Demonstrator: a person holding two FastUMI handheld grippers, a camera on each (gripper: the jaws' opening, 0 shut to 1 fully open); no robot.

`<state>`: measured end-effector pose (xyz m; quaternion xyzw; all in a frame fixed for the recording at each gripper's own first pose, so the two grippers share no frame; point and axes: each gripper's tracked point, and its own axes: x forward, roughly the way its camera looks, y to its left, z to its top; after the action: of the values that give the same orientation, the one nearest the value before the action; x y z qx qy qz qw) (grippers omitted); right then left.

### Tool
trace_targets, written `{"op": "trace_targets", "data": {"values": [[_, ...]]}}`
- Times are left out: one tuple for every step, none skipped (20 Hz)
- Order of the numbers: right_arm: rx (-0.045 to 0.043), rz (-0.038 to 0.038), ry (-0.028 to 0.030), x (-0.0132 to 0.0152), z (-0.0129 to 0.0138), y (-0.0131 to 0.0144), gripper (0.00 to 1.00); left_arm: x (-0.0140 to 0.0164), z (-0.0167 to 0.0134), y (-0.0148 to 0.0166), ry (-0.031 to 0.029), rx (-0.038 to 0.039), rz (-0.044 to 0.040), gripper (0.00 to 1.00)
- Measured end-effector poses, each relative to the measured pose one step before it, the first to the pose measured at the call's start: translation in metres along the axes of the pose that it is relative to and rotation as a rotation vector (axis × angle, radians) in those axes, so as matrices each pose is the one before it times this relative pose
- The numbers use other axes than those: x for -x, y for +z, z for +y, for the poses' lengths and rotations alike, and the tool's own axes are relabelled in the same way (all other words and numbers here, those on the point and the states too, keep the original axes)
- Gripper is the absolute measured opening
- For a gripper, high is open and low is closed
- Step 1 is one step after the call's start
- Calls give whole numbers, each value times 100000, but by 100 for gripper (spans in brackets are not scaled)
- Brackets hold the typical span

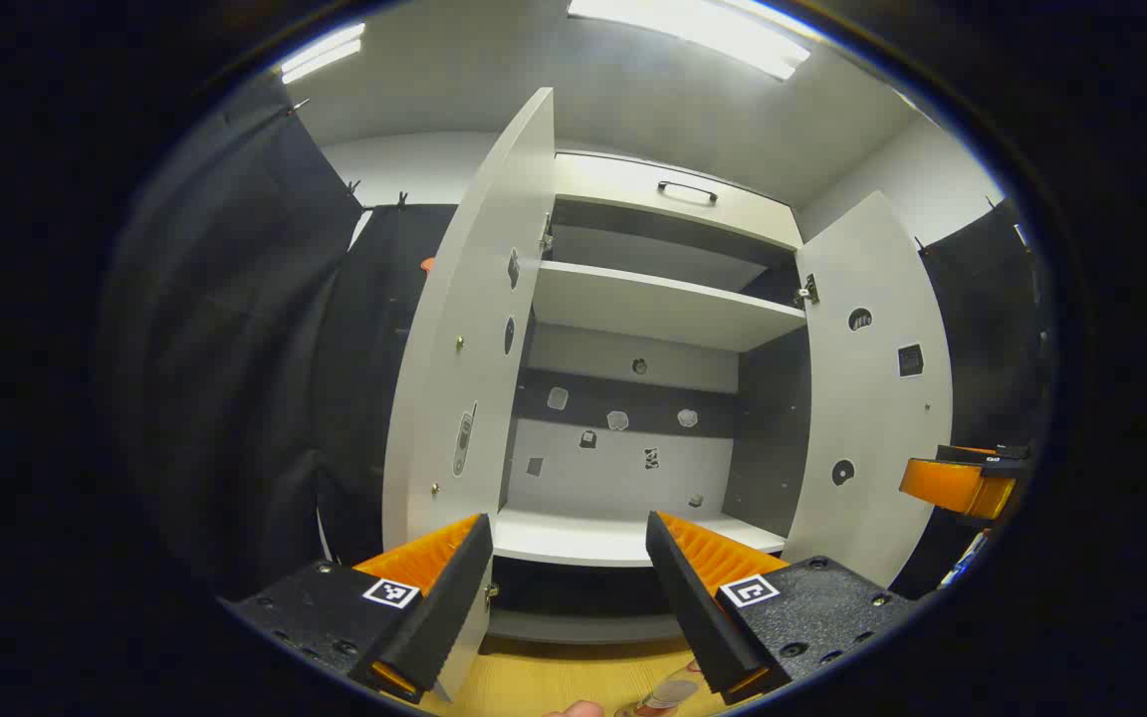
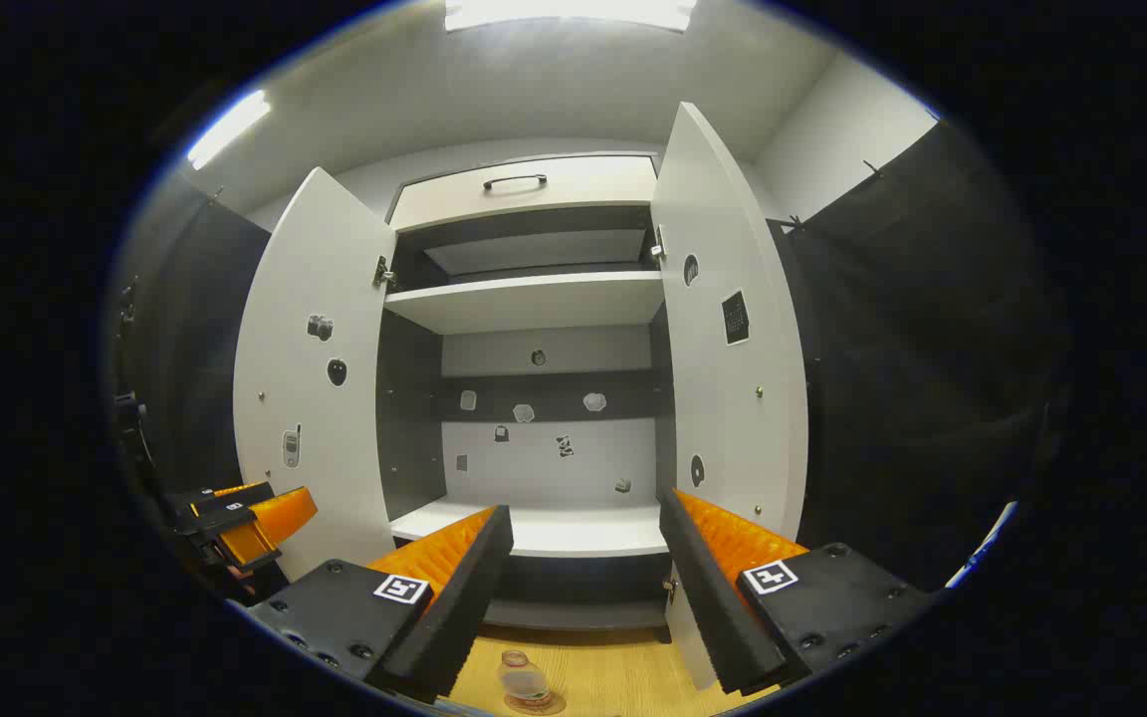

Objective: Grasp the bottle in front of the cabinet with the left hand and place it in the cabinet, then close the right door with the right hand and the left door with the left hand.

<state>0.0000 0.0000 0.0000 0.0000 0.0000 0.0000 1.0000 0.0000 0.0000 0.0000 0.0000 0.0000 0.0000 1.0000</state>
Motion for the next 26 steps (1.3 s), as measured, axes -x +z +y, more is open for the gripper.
{"op": "trace_targets", "data": {"values": [[-103, 402, 300, -43, 66, -124, 89, 149, 199, 66, 972, -107, -381, 94], [-220, 323, 320, -48, 8, -80, 90, -12, 176, 110, 609, -99, -242, 94], [-405, 113, 120, -43, 68, -135, 99, -13, 101, -136, 480, -239, 78, 94], [-378, 59, -9, -23, 28, -42, 99, -56, 33, -51, 146, -230, 294, 94], [-339, 188, -240, 22, -89, -98, 99, -76, -115, -97, -258, -210, 363, 94], [-151, 224, -199, 18, 5, -120, 99, -99, -112, 7, -360, -129, 63, 94], [99, 139, -125, 23, -31, -95, 99, -53, -66, 60, -364, -82, -266, 95], [92, -65, -240, -90, -89, -42, 98, -13, -33, 81, -142, -55, -581, 94], [82, -33, -446, -19, -87, 12, 98, -62, -59, -15, -42, 134, -283, 94], [12, 31, -209, 17, -76, -83, 98, -90, -74, -2, -122, 149, 46, 94], [-30, -221, -95, -84, -13, 86, 98, -49, -79, -22, -271, 64, -102, 94], [20, -374, -268, -101, -88, 38, 98, -93, -30, -29, -93, 182, -311, 94], [228, -246, -429, 33, -139, 20, 98, -49, -13, 20, -102, 100, -166, 95], [251, -75, -436, -88, -143, 1, 98, -65, -25, -73, 43, 127, 63, 94], [157, -80, -287, -55, -124, 29, 98, -89, -3, -124, 40, 144, 108, 94], [-1, -75, -76, -106, -2, -22, 99, -49, 18, -32, 89, 121, 97, 94], [-9, 80, -112, -194, -15, -29, 99, -134, 26, -99, 128, 134, 219, 94], [-14, 232, -44, -29, -46, -62, 98, -13, 36, -98, 115, 155, 300, 94], [-76, 221, -24, -38, 45, -74, 98, 7, 49, -160, 14, 83, 376, 94], [-231, 218, 139, -53, 67, -123, 98, -91, 53, -132, 82, -18, 399, 95], [-254, 377, 224, -20, 56, -79, 99, 26, 114, -100, 269, 88, 289, 94], [-209, 390, 141, 18, 23, -107, 99, -15, 84, -74, 265, 173, 220, 94], [-83, 514, 28, 5, 20, -175, 99, -21, 2, -156, 75, 310, 261, 94], [70, 410, 148, -10, 101, -158, 99, -71, -95, -71, -251, 442, 273, 94], [173, 284, 102, 19, 54, -20, 99, -103, -206, -291, -453, 541, 391, 94], [323, 285, 105, 17, 61, -75, 98, -207, -264, -266, -729, 826, 345, 94]]}}
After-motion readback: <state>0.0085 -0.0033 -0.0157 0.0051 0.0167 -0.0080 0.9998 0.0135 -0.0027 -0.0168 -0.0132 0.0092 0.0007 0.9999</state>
